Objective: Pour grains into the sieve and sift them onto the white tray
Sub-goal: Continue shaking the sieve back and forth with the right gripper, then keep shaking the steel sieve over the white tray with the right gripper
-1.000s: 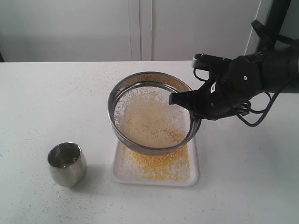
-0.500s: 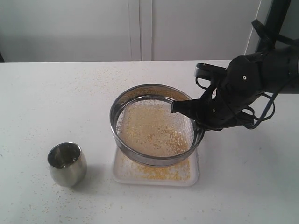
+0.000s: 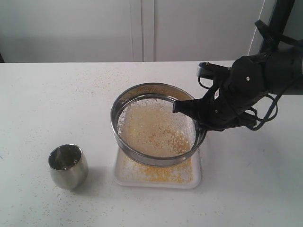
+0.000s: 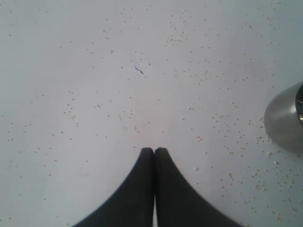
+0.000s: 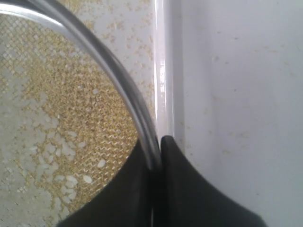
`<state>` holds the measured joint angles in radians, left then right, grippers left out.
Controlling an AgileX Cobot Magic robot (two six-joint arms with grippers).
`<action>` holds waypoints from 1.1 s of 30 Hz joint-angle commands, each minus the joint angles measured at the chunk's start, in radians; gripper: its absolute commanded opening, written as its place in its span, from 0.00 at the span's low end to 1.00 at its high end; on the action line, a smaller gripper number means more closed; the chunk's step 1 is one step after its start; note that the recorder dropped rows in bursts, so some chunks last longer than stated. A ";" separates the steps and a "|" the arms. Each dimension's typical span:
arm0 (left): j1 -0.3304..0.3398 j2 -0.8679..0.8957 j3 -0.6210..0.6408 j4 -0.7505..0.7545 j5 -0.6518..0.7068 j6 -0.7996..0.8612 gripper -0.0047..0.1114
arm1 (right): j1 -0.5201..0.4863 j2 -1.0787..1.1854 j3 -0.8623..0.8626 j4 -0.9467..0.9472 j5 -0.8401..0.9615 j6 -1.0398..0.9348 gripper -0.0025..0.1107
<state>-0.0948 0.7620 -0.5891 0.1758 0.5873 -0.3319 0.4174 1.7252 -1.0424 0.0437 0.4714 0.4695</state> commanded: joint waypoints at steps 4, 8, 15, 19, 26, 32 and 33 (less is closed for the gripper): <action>0.002 -0.009 -0.004 -0.002 0.012 -0.003 0.04 | -0.009 -0.010 -0.004 0.011 -0.009 0.007 0.02; 0.002 -0.009 -0.004 -0.002 0.012 -0.003 0.04 | -0.009 -0.010 -0.004 0.011 -0.009 0.007 0.02; 0.002 -0.009 -0.004 -0.002 0.012 -0.003 0.04 | -0.009 -0.008 -0.004 0.009 -0.052 0.007 0.02; 0.002 -0.009 -0.004 -0.002 0.012 -0.003 0.04 | -0.009 0.000 -0.004 0.007 -0.134 0.007 0.02; 0.002 -0.009 -0.004 -0.002 0.012 -0.003 0.04 | -0.007 -0.006 -0.004 0.075 -0.014 -0.027 0.02; 0.002 -0.009 -0.004 -0.002 0.012 -0.003 0.04 | -0.007 -0.005 -0.004 0.077 -0.129 -0.086 0.02; 0.002 -0.009 -0.004 -0.002 0.012 -0.003 0.04 | -0.007 0.000 -0.004 0.075 -0.184 -0.091 0.02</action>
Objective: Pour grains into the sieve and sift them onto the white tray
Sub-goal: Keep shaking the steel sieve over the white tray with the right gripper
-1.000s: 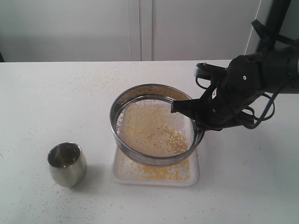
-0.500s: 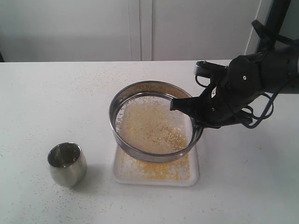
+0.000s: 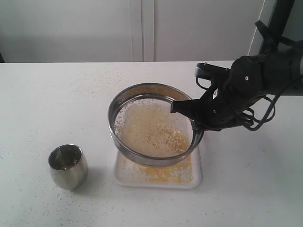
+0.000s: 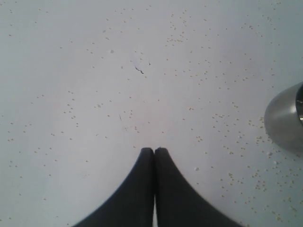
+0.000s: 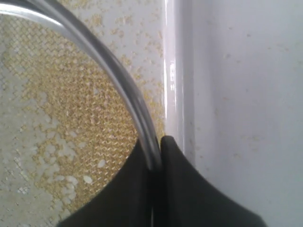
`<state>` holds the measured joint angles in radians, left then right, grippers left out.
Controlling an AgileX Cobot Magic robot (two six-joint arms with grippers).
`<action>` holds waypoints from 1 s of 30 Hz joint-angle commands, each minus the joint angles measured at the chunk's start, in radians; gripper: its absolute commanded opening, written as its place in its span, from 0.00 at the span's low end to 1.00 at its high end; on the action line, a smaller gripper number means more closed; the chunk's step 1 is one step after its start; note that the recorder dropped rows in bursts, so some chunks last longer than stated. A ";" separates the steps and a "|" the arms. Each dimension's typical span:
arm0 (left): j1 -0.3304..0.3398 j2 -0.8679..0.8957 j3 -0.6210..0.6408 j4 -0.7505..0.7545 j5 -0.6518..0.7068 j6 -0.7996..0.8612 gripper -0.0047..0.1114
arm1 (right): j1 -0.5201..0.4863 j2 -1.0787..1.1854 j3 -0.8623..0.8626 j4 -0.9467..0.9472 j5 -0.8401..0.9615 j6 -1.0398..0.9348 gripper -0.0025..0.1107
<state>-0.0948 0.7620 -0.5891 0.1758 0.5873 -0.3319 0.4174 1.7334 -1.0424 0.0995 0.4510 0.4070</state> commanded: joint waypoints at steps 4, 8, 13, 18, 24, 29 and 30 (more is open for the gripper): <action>0.002 -0.009 -0.004 -0.002 0.012 -0.003 0.04 | -0.009 0.000 -0.006 0.014 -0.151 -0.040 0.02; 0.002 -0.009 -0.004 -0.002 0.012 -0.003 0.04 | -0.005 -0.017 -0.006 0.009 0.012 -0.106 0.02; 0.002 -0.009 -0.004 -0.002 0.012 -0.003 0.04 | -0.024 0.012 -0.006 -0.058 -0.289 -0.095 0.02; 0.002 -0.009 -0.004 -0.002 0.012 -0.003 0.04 | -0.024 0.005 -0.015 -0.067 -0.112 -0.044 0.02; 0.002 -0.009 -0.004 -0.002 0.012 -0.003 0.04 | -0.028 0.028 -0.031 -0.093 -0.129 0.069 0.02; 0.002 -0.009 -0.004 -0.002 0.012 -0.003 0.04 | -0.019 0.039 -0.017 -0.174 -0.156 0.039 0.02; 0.002 -0.009 -0.004 -0.002 0.012 -0.003 0.04 | -0.021 0.040 -0.017 -0.171 -0.170 0.049 0.02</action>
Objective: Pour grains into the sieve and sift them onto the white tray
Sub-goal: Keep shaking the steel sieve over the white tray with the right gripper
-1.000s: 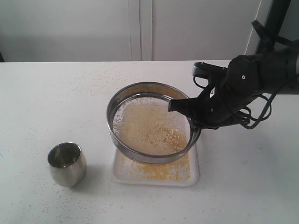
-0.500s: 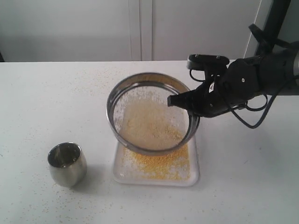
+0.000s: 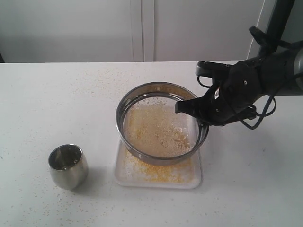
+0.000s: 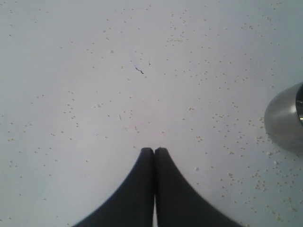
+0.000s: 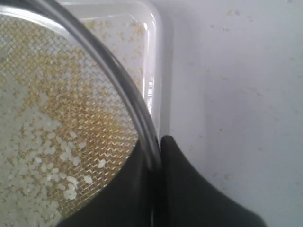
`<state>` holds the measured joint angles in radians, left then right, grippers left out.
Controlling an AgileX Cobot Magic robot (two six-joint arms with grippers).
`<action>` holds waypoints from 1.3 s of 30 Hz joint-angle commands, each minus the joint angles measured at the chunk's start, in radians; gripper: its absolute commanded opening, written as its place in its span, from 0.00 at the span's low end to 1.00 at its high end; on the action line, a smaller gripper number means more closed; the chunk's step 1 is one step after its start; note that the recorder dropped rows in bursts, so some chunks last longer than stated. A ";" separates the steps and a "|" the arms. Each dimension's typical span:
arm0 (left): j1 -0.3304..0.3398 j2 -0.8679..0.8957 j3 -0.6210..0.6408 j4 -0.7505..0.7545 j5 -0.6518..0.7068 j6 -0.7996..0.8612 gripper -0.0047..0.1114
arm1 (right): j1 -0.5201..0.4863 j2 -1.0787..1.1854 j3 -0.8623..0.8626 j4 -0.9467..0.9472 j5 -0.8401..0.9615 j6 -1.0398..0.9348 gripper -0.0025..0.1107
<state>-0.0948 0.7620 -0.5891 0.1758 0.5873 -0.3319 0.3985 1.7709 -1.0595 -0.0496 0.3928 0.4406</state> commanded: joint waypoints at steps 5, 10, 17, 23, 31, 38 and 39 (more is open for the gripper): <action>0.002 -0.009 -0.004 -0.002 0.012 -0.003 0.04 | 0.001 -0.003 -0.006 0.031 -0.041 0.034 0.02; 0.002 -0.009 -0.004 -0.002 0.012 -0.003 0.04 | 0.001 -0.003 -0.006 0.031 -0.036 0.034 0.02; 0.002 -0.009 -0.004 -0.002 0.012 -0.003 0.04 | 0.001 -0.003 -0.006 0.073 -0.001 0.034 0.02; 0.002 -0.009 -0.004 -0.002 0.012 -0.003 0.04 | 0.001 -0.012 -0.006 0.074 0.046 0.008 0.02; 0.002 -0.009 -0.004 -0.002 0.012 -0.003 0.04 | 0.001 -0.025 -0.026 0.064 -0.002 0.006 0.02; 0.002 -0.009 -0.004 -0.002 0.012 -0.003 0.04 | 0.000 -0.023 -0.022 -0.006 -0.215 0.004 0.02; 0.002 -0.009 -0.004 -0.002 0.012 -0.003 0.04 | 0.000 -0.014 -0.035 0.002 -0.230 0.018 0.02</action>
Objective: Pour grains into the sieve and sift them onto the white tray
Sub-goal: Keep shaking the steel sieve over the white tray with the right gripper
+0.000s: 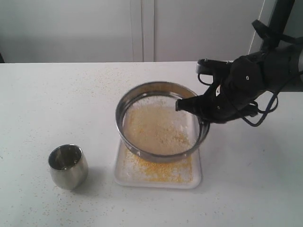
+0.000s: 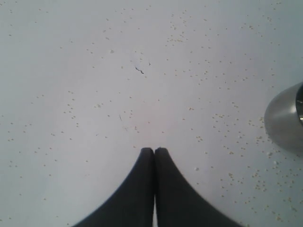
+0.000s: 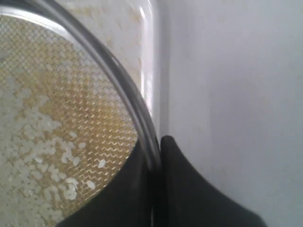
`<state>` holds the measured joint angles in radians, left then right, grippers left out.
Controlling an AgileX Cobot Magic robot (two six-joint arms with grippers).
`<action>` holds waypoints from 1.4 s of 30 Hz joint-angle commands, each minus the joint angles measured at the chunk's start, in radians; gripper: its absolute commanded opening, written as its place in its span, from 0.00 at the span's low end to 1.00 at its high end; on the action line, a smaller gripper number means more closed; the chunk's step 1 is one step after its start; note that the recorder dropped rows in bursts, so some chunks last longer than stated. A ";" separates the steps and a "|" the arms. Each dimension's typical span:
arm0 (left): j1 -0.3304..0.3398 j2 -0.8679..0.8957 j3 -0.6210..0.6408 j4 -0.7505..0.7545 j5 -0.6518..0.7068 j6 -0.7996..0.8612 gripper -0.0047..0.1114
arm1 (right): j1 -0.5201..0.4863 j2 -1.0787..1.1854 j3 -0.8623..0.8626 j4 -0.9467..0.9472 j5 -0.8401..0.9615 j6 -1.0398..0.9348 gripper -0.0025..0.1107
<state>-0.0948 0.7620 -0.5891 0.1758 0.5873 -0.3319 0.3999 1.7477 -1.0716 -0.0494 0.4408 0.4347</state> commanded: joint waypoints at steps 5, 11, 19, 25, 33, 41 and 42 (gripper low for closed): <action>0.002 -0.009 -0.004 -0.002 0.012 -0.003 0.04 | 0.007 -0.011 -0.064 0.043 0.124 0.002 0.02; 0.002 -0.009 -0.004 -0.002 0.012 -0.003 0.04 | 0.009 -0.004 -0.076 0.044 -0.058 0.045 0.02; 0.002 -0.009 -0.004 -0.002 0.012 -0.003 0.04 | 0.009 -0.027 -0.068 0.024 -0.008 0.041 0.02; 0.002 -0.009 -0.004 -0.002 0.012 -0.003 0.04 | 0.009 -0.027 -0.068 0.027 -0.006 0.041 0.02; 0.002 -0.009 -0.004 -0.002 0.012 -0.003 0.04 | 0.009 -0.027 -0.068 0.027 0.001 0.041 0.02; 0.002 -0.009 -0.004 -0.002 0.012 -0.003 0.04 | 0.009 -0.024 -0.068 0.027 -0.011 0.041 0.02; 0.002 -0.009 -0.004 -0.002 0.012 -0.003 0.04 | 0.009 -0.021 -0.068 0.027 -0.013 0.041 0.02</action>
<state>-0.0948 0.7620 -0.5891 0.1758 0.5873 -0.3319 0.4088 1.7376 -1.1339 -0.0318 0.4678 0.4628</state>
